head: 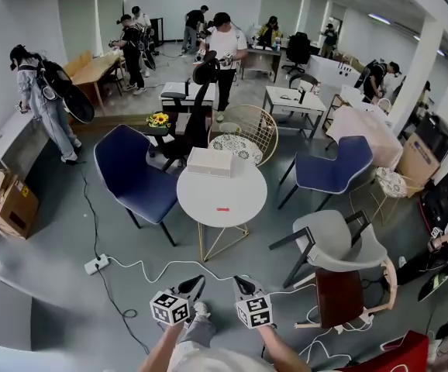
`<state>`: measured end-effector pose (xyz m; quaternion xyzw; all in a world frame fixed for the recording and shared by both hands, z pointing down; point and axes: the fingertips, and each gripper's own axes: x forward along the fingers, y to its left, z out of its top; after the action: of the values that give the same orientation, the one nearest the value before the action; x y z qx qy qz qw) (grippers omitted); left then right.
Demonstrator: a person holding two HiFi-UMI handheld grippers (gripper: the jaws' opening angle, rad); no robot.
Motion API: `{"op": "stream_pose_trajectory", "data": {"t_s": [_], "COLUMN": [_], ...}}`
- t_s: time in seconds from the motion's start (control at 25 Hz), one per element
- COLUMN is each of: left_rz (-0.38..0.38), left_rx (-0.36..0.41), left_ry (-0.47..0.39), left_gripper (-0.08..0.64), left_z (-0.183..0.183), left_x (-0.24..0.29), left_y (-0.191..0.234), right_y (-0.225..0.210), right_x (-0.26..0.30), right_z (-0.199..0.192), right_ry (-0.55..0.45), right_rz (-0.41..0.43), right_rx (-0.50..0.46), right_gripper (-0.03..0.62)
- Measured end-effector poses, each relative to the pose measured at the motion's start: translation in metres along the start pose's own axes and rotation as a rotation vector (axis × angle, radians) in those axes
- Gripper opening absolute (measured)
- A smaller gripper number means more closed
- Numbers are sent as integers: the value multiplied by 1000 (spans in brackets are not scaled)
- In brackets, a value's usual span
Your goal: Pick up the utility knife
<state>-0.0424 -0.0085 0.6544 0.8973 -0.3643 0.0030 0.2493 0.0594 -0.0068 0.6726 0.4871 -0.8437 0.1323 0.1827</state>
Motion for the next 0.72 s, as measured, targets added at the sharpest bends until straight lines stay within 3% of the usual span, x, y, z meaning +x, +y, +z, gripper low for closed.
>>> {"op": "stream_pose_trajectory", "data": {"t_s": [0.72], "left_rz": [-18], "left_rx": [19], "left_ry": [-12], "left_gripper": [12], "left_z": [108], "left_x": [81], "left_y": [111], "right_y": [-55], "right_x": [134], "right_z": [97], "right_ry": [-9], "right_rz": [-18], "right_rx": [-8], "right_gripper": [17]}}
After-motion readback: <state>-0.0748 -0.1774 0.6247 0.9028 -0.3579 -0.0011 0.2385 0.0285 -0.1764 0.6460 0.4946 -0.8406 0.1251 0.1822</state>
